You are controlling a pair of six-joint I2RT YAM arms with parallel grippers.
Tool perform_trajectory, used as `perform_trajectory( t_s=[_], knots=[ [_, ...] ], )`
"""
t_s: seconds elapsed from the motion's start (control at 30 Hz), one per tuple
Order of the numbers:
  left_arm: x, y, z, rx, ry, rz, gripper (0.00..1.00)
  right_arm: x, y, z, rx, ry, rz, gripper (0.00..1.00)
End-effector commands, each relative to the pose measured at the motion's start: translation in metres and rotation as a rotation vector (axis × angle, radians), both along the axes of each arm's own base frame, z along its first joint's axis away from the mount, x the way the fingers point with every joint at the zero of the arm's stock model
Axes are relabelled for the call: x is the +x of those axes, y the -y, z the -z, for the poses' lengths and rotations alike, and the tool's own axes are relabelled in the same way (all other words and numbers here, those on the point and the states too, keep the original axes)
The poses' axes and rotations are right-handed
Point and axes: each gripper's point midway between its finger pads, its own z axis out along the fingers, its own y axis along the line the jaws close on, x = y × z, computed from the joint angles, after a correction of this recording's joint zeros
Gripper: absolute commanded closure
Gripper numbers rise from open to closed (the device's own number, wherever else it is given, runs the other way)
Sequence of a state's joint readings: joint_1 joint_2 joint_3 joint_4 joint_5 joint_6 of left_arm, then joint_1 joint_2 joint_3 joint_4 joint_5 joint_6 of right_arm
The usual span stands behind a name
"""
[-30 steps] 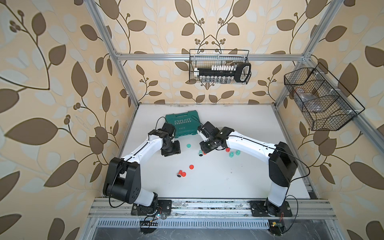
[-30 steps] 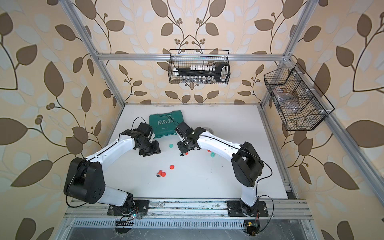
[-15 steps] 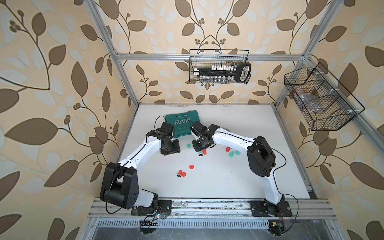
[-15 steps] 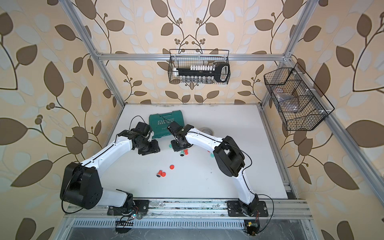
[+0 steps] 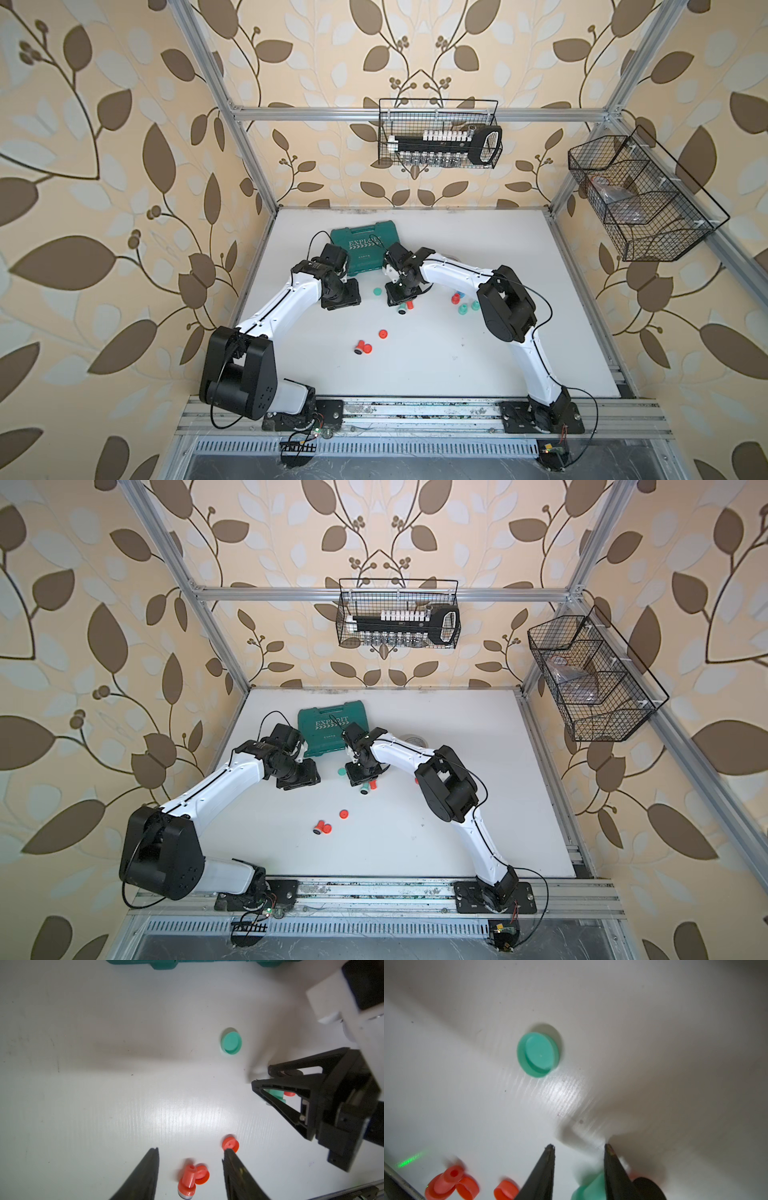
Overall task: Close the stamp cap
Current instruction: Pick up the stamp from the center of the board.
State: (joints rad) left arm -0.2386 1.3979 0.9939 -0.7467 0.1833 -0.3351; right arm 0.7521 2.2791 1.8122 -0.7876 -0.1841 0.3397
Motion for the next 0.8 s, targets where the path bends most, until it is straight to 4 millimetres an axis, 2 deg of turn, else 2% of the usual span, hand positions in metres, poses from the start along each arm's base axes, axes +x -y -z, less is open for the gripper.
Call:
perform_trajectory(
  t_s=[0.0, 0.2, 0.6, 0.77],
  knots=[
    [0.004, 0.001, -0.014, -0.01, 0.046, 0.016, 0.47, -0.011, -0.002, 0.002, 0.003, -0.05, -0.048, 0.63],
    [0.004, 0.001, -0.013, -0.008, 0.042, 0.016, 0.47, -0.022, 0.007, -0.003, -0.006, -0.065, -0.073, 0.62],
    [0.004, 0.002, -0.011, -0.009, 0.035, 0.018, 0.47, -0.051, 0.023, -0.007, -0.019, -0.109, -0.129, 0.54],
    [0.003, 0.001, -0.011, -0.005, 0.035, 0.016, 0.47, -0.057, 0.03, -0.008, -0.037, -0.094, -0.138, 0.52]
  ],
)
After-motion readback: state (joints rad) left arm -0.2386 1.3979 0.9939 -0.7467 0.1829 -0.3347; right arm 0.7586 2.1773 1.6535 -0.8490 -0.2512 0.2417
